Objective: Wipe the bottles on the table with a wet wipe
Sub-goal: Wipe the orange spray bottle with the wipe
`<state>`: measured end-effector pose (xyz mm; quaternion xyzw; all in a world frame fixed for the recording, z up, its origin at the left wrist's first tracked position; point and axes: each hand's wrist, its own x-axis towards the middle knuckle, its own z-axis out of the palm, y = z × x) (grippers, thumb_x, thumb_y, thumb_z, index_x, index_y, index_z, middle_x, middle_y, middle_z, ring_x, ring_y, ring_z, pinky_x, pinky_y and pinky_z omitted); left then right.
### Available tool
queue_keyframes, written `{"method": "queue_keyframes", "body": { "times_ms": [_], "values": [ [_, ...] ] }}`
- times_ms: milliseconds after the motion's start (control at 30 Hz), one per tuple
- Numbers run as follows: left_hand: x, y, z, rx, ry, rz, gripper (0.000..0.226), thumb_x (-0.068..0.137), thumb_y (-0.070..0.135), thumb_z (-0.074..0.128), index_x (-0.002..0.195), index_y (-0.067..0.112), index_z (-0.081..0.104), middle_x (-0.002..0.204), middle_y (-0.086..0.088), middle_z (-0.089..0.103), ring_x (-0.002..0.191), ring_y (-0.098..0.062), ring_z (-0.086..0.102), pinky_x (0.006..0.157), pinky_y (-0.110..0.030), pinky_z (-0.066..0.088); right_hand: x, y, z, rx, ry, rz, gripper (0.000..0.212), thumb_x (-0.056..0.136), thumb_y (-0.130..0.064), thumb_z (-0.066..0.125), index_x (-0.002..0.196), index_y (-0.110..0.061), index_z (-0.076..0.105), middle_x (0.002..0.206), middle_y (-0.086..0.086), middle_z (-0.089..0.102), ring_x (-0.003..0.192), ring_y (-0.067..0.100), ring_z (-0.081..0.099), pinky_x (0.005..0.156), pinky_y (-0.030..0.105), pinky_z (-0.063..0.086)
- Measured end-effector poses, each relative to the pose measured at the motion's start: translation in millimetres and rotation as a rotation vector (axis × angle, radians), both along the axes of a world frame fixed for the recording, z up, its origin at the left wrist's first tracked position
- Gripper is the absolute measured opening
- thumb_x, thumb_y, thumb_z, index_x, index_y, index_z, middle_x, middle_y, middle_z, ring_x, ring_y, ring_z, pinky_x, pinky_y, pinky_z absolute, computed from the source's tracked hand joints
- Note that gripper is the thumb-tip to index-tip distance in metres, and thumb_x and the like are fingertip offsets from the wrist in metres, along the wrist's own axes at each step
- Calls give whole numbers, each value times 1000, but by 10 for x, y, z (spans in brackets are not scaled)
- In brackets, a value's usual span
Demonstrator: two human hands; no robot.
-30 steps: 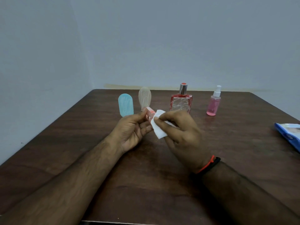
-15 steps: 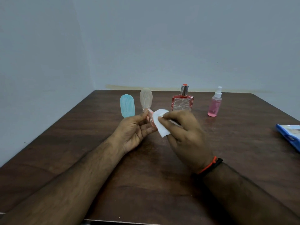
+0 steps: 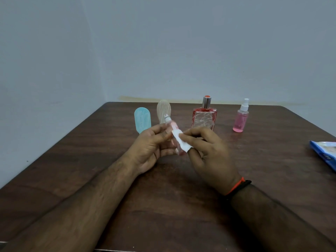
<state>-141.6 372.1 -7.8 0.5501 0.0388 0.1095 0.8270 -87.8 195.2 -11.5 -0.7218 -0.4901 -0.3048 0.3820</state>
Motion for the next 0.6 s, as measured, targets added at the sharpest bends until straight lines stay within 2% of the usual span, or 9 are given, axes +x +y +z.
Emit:
{"method": "queue_keyframes", "body": {
  "times_ms": [100,233,333,433,500,600],
  "values": [
    [-7,-6,-28,122,-54,-45,43,85,13,67,127,10,63,111,-11,72,93,-23,70,75,-38,59,7,14,-6,16,48,36,31,87,-3,61,116,-6,70,109,7,66,100,17,61,86,28,53],
    [-28,-24,-34,247,-99,-105,52,83,8,69,134,16,59,118,-12,70,104,-27,68,83,-41,60,37,0,6,85,88,23,35,90,-6,56,124,-7,66,119,8,62,109,16,58,94,22,48],
    [-30,-39,-21,372,-82,-64,54,83,5,70,135,18,58,121,-14,67,111,-30,66,89,-46,58,47,-13,17,110,102,20,38,93,-8,50,128,-6,62,124,10,59,115,17,56,98,22,47],
    [-26,-34,-18,493,-79,13,55,85,4,70,134,25,58,116,-3,69,109,-17,67,86,-33,58,33,-10,30,118,107,40,38,93,-2,55,131,-4,59,130,12,57,121,19,54,101,28,48],
    [-33,-28,-13,614,-85,66,56,83,11,74,135,28,58,116,6,70,110,-7,64,87,-24,56,16,-7,35,119,108,70,41,91,1,60,132,-2,58,134,13,56,126,21,53,105,30,46],
    [-59,-34,10,786,-126,160,56,75,35,77,128,43,60,116,19,68,111,1,62,87,-17,54,-17,-17,48,101,206,151,42,94,-16,59,134,-4,56,143,8,52,134,12,48,109,19,39]
  ]
}}
